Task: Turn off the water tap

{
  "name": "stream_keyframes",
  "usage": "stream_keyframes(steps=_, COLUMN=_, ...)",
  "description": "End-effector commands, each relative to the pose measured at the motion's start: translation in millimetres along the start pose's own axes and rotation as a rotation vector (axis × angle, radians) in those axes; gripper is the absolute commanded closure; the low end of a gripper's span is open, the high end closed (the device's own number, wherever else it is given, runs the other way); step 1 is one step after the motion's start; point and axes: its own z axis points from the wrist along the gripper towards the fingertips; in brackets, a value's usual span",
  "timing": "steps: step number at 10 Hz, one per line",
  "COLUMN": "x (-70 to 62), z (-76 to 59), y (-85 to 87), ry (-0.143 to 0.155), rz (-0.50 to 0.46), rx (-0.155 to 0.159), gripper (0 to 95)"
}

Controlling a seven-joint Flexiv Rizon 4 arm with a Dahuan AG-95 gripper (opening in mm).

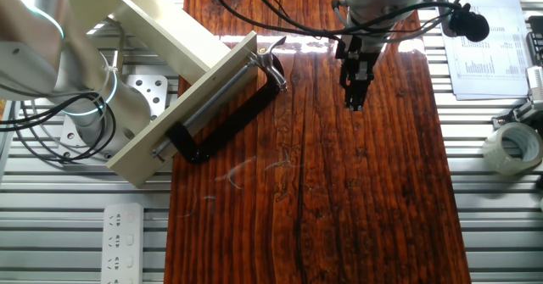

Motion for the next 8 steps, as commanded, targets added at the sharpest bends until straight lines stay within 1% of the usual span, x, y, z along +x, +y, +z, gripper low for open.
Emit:
stream_keyframes(steps=1, x=0.1, z=0.0, y=0.0, ry=0.000, rz=0.000, rx=0.000, gripper=0.0)
stream_keyframes(steps=2, x=0.1, z=0.0, y=0.0, ry=-0.032, rz=0.051, rx=0.049, gripper=95.0)
stream_keyframes(steps=8, x=0.1, z=-1.2, y=-0.1, ry=-0.031, rz=0.051, rx=0.054, gripper=95.0)
